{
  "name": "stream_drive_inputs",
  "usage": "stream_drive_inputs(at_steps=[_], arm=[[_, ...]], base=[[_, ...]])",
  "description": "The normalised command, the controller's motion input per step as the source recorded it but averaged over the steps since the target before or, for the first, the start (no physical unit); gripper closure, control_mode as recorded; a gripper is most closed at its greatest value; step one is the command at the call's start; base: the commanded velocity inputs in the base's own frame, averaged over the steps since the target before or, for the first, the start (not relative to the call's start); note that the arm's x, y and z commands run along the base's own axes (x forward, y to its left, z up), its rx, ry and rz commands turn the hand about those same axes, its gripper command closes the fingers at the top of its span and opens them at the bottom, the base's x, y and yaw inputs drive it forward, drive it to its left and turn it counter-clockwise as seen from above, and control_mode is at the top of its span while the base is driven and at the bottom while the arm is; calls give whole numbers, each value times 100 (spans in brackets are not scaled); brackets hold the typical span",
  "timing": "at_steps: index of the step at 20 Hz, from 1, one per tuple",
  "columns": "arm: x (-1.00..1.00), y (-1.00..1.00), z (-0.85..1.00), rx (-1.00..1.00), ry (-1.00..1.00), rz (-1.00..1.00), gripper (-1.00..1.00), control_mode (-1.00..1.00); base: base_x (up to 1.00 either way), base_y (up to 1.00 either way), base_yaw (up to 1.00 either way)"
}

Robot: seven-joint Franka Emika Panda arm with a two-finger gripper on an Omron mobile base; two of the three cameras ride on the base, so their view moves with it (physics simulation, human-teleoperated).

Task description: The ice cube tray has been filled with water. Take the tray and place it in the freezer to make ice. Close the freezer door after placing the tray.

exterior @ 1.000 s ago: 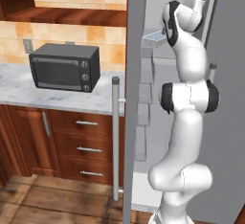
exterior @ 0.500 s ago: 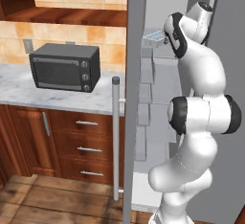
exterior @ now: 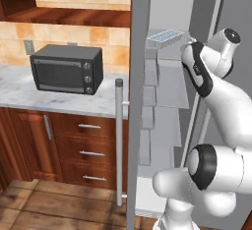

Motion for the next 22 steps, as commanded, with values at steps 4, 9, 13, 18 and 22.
stream_drive_inputs(at_steps=[4, 9, 13, 18, 22], arm=[[-50, -7, 0, 0, 0, -3, -100, 100], [0, 0, 0, 0, 0, 0, -100, 100], [0, 0, 0, 0, 0, 0, -100, 100], [0, 0, 0, 0, 0, 0, -100, 100], [0, 0, 0, 0, 0, 0, -100, 100]], base=[[-50, 0, -3], [-100, 0, -10], [-48, 19, -23], [10, 45, -29], [10, 52, -24]])
